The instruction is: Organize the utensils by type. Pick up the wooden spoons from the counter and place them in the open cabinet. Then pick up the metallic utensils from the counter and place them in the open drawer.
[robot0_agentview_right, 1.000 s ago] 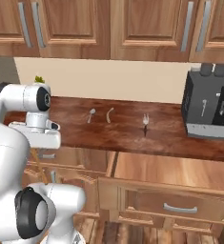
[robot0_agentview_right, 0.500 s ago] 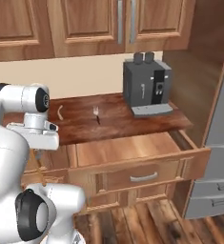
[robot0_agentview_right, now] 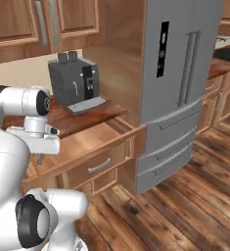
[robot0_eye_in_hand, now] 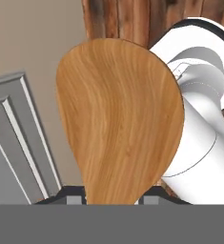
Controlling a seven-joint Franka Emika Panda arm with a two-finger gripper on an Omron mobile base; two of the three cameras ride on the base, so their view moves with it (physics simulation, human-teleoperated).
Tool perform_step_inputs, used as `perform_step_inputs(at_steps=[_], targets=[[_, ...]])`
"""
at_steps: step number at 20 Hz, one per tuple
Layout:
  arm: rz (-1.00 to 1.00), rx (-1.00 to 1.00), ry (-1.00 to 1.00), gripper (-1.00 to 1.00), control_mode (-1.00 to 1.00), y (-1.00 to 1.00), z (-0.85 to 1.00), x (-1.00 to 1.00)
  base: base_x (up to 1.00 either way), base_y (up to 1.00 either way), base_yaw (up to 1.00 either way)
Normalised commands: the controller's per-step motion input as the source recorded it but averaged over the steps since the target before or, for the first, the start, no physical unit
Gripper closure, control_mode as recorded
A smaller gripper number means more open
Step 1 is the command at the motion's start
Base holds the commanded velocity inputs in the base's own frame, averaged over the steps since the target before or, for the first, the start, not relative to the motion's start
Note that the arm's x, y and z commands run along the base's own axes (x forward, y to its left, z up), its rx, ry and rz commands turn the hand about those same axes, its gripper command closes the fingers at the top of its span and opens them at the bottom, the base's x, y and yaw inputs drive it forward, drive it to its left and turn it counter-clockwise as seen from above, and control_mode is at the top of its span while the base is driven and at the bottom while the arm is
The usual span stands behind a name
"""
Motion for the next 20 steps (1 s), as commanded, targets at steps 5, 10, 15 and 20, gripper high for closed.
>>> perform_step_inputs(at_steps=[5,10,15,20], targets=[[0.0,0.0,0.0,1.0,1.0,0.0,0.0,0.0,0.0,0.0,-0.86],[0.0,0.0,0.0,1.0,1.0,0.0,0.0,0.0,0.0,0.0,-0.9],[0.0,0.0,0.0,1.0,1.0,0.0,0.0,0.0,0.01,-0.06,-0.94],[0.0,0.0,0.0,1.0,1.0,0.0,0.0,0.0,0.02,-0.05,-0.86]])
